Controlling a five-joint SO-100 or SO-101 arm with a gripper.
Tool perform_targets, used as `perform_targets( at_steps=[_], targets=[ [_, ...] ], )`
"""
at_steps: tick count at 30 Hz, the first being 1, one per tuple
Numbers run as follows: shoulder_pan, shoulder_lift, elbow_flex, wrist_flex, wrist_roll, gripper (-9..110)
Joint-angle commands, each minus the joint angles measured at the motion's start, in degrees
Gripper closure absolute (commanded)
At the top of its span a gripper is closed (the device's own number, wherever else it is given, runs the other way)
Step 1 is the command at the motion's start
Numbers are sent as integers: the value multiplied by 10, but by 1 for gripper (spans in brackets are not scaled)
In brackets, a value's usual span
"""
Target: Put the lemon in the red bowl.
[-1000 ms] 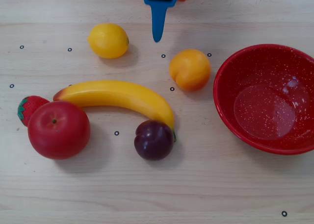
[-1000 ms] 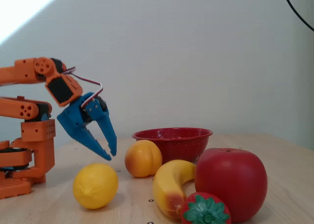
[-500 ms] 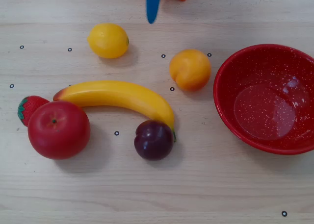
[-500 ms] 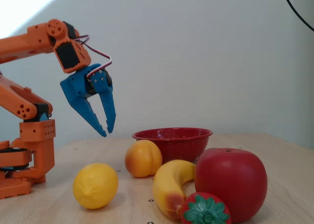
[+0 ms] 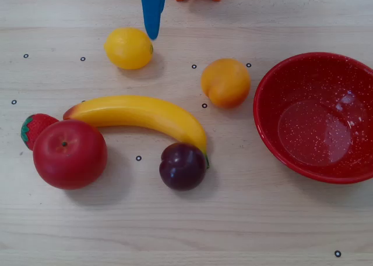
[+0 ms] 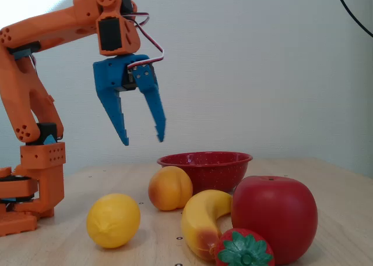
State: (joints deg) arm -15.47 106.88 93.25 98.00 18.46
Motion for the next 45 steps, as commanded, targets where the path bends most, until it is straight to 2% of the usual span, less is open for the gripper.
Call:
perform_targets(
  at_steps=[1,9,17,23,31,45],
  targets=[
    [-36,8,-63,21,15,72],
    [-94,15,-8,40,45,48],
    [-146,50,83,36,136,39],
    [-178,62,115,25,203,39],
    [-231,44,169,-47,290,39],
    [-265,-28,214,-163,347,39]
  ],
)
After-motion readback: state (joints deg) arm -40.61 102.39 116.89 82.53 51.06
